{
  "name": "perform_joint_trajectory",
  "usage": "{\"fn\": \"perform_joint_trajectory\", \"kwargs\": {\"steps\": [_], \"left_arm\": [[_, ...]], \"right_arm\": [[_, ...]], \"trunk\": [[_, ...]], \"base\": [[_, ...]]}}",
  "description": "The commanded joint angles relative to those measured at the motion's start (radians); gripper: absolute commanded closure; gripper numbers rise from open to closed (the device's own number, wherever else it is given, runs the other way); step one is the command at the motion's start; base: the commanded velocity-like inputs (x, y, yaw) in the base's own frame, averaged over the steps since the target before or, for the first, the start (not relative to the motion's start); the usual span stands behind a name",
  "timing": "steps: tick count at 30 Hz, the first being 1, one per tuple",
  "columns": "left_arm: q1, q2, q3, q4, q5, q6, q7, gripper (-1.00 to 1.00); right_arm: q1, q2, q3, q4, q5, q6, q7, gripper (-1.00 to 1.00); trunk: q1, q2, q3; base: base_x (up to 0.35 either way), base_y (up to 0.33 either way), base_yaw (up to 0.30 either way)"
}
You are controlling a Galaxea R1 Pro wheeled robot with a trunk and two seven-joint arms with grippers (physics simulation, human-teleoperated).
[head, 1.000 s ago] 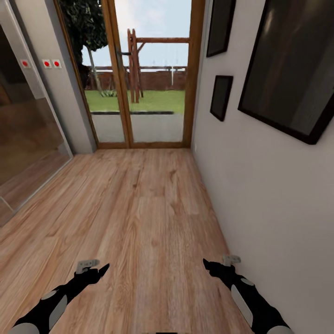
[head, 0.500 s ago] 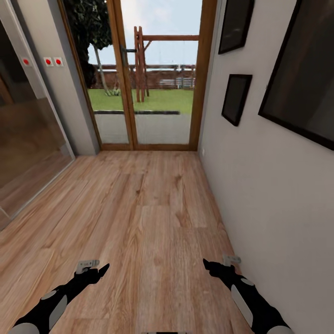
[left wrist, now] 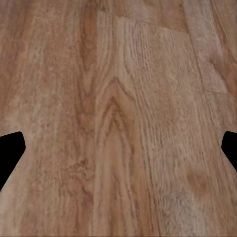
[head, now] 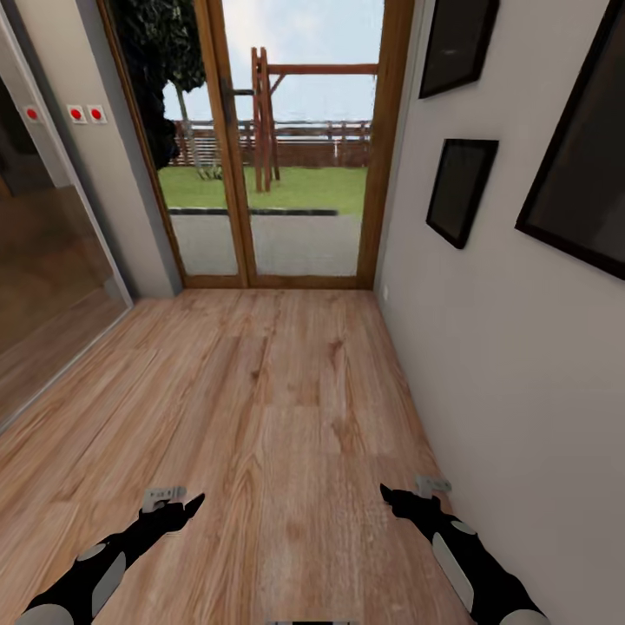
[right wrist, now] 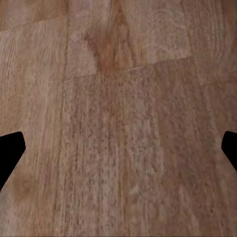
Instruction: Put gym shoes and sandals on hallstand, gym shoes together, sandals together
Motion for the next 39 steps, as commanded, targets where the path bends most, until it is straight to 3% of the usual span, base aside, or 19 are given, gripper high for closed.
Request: {"fn": "perform_joint_trajectory", "kwargs": {"steps": [1,29,39], "left_arm": [[-0.001,0.0,0.004,0.001,0.005,0.0,-0.007,-1.0],[-0.001,0.0,0.004,0.001,0.005,0.0,-0.007,-1.0],[-0.001,0.0,0.005,0.001,0.005,0.0,-0.007,-1.0]], "right_arm": [[0.0,-0.001,0.003,-0.002,-0.008,0.004,0.0,-1.0],[0.0,0.0,0.003,-0.002,-0.008,0.004,0.0,-1.0],[0.0,0.0,0.003,-0.002,-0.008,0.004,0.0,-1.0]], "trunk": [[0.0,0.0,-0.001],[0.0,0.0,-0.033],[0.0,0.0,-0.045]], "base": [[0.346,0.0,0.098],[0.343,0.0,0.19],[0.154,0.0,0.203]]}}
